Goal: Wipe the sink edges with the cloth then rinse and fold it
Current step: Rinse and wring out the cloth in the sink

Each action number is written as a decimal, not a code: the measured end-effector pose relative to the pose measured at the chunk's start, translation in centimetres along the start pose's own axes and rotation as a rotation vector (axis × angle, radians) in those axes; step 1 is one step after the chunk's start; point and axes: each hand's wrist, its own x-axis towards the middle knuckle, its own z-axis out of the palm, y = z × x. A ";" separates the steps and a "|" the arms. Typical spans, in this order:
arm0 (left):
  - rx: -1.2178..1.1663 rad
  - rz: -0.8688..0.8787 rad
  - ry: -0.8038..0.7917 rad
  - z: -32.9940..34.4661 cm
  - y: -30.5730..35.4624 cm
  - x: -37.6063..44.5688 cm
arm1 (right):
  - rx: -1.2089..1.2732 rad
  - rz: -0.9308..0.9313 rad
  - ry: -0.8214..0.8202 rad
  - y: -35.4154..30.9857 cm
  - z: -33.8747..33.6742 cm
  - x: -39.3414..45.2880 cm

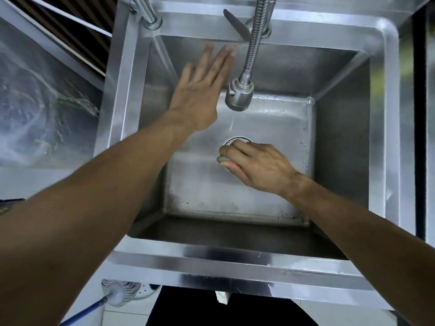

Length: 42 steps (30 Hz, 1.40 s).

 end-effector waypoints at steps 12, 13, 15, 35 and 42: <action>-0.703 -0.236 0.125 0.0 2.9 -9.4 | 0.125 0.092 0.056 0.5 -0.1 0.1; -0.976 -0.362 0.018 -0.6 3.2 -9.6 | 0.149 0.116 0.045 0.4 0.1 0.1; -1.458 -0.463 -0.261 -1.2 3.7 -9.7 | 0.233 0.179 0.018 0.2 0.5 0.0; -1.634 -0.597 -0.463 5.8 3.0 -6.0 | 1.300 1.121 0.314 3.7 3.9 0.2; -1.638 -0.619 -0.328 5.6 4.3 -2.9 | 1.266 1.120 0.508 4.9 5.1 2.6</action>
